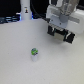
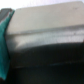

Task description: Open the kcup holder, insert the kcup into the holder, and close the kcup holder

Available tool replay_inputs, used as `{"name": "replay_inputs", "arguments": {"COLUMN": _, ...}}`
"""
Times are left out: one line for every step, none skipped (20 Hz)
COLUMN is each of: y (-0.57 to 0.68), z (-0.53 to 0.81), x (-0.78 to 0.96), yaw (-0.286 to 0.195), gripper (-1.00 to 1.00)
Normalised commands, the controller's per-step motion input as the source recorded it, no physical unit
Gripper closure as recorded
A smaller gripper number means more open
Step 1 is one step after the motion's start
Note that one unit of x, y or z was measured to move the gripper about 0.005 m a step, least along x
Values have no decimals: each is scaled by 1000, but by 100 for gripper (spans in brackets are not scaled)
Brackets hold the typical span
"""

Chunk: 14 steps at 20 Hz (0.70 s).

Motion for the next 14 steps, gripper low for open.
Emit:
{"name": "replay_inputs", "arguments": {"y": -332, "z": 172, "x": 927, "yaw": -73, "gripper": 100}}
{"name": "replay_inputs", "arguments": {"y": -336, "z": 168, "x": 924, "yaw": -73, "gripper": 100}}
{"name": "replay_inputs", "arguments": {"y": -331, "z": 179, "x": 925, "yaw": -73, "gripper": 100}}
{"name": "replay_inputs", "arguments": {"y": -343, "z": 160, "x": 918, "yaw": -72, "gripper": 100}}
{"name": "replay_inputs", "arguments": {"y": -356, "z": 156, "x": 912, "yaw": -71, "gripper": 100}}
{"name": "replay_inputs", "arguments": {"y": -368, "z": 154, "x": 903, "yaw": -71, "gripper": 100}}
{"name": "replay_inputs", "arguments": {"y": -381, "z": 151, "x": 890, "yaw": -72, "gripper": 100}}
{"name": "replay_inputs", "arguments": {"y": -397, "z": 148, "x": 879, "yaw": -72, "gripper": 100}}
{"name": "replay_inputs", "arguments": {"y": -409, "z": 139, "x": 859, "yaw": -74, "gripper": 100}}
{"name": "replay_inputs", "arguments": {"y": -419, "z": 133, "x": 843, "yaw": -74, "gripper": 100}}
{"name": "replay_inputs", "arguments": {"y": -420, "z": 133, "x": 819, "yaw": -74, "gripper": 100}}
{"name": "replay_inputs", "arguments": {"y": -421, "z": 143, "x": 798, "yaw": -70, "gripper": 100}}
{"name": "replay_inputs", "arguments": {"y": -404, "z": 136, "x": 767, "yaw": -77, "gripper": 100}}
{"name": "replay_inputs", "arguments": {"y": -404, "z": 134, "x": 749, "yaw": -68, "gripper": 100}}
